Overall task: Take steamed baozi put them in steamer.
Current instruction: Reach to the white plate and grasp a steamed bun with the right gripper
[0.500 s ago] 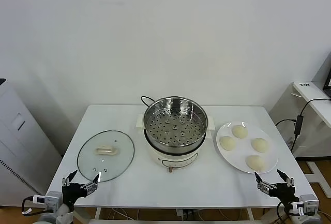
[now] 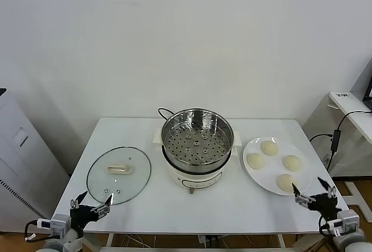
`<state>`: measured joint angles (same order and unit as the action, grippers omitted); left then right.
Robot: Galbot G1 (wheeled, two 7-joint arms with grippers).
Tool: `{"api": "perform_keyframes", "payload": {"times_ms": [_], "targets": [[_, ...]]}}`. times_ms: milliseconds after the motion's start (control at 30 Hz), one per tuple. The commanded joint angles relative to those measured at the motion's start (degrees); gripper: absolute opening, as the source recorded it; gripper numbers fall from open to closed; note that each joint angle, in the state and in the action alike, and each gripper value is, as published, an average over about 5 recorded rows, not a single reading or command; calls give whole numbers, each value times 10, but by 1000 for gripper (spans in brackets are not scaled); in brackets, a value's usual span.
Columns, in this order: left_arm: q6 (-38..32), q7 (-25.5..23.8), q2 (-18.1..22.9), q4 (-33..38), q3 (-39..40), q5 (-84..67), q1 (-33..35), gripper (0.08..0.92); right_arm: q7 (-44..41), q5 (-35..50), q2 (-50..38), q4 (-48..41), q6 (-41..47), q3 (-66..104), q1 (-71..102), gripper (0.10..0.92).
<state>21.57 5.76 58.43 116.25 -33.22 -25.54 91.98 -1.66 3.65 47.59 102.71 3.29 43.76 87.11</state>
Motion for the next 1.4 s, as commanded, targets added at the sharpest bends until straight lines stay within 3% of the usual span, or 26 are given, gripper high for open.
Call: {"api": "perform_keyframes", "payload": {"times_ms": [33, 300, 500, 700, 833, 1033, 1400], "targets": [[3, -1, 1, 1, -1, 4, -1, 823, -3, -186, -52, -43, -35, -40, -92, 823], [7, -11, 3, 6, -4, 35, -3, 823, -52, -213, -167, -124, -22, -211, -277, 823], [11, -13, 9, 7, -3, 37, -3, 823, -193, -195, -213, -207, -21, -393, -476, 823], [38, -10, 13, 8, -1, 46, -4, 823, -316, -119, -225, -307, -30, -649, -727, 823], [56, -6, 15, 12, -2, 49, -6, 823, -389, -91, -210, -364, -40, -779, -855, 823], [62, -4, 11, 9, -3, 49, -12, 823, -491, -91, -150, -468, -87, -832, -916, 823], [78, -7, 9, 5, -3, 44, -24, 823, -535, -156, -1, -645, -193, -818, -915, 823]]}}
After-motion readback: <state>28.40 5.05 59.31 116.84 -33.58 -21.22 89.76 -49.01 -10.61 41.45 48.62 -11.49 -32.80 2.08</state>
